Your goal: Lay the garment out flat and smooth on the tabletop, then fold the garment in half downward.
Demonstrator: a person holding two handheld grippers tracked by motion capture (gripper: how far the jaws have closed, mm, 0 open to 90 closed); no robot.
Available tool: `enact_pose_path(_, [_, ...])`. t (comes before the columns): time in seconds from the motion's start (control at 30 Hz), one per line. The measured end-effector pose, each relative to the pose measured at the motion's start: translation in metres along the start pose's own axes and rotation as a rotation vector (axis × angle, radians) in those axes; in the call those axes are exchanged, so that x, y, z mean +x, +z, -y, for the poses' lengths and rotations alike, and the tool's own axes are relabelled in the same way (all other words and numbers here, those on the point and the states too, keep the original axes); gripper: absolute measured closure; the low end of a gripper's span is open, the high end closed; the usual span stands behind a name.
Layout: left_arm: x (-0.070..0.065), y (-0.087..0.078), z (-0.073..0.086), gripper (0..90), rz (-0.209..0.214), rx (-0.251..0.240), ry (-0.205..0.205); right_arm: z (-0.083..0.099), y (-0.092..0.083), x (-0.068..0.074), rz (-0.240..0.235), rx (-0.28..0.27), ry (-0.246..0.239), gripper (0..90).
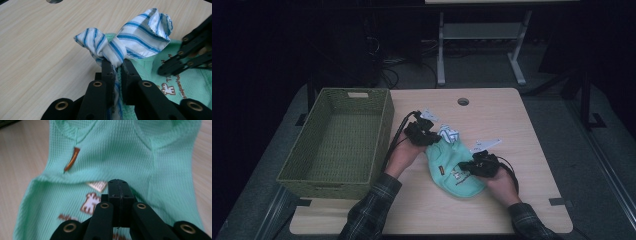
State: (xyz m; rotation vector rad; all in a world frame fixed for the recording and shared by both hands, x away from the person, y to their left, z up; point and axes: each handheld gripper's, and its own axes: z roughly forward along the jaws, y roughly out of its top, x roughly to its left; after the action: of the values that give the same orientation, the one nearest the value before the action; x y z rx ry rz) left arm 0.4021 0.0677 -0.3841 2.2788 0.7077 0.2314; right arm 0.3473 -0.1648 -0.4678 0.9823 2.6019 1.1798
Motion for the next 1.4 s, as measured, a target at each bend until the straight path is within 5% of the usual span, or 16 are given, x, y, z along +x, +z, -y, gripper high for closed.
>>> enact_pose_path(0.37, [-0.011,-0.002,-0.004,82.3,0.019,-0.007,0.023,-0.009,0.015,-0.002,0.009,-0.002,0.0,90.0])
enact_pose_path(0.63, [-0.021,0.0,-0.007,82.3,0.02,0.008,0.068,0.004,-0.018,0.003,0.011,-0.01,-0.017,90.0])
enact_pose_path(0.97, [-0.017,-0.003,-0.006,82.3,0.008,0.007,0.058,0.045,-0.053,0.008,0.02,0.029,0.004,90.0])
enact_pose_path(1.13, [-0.016,-0.004,-0.005,82.2,0.002,0.001,0.047,0.052,-0.051,0.007,0.017,0.056,0.008,90.0])
enact_pose_path(1.4, [-0.01,-0.013,-0.002,82.2,-0.024,-0.005,0.036,0.039,-0.036,0.008,0.01,0.049,-0.006,90.0])
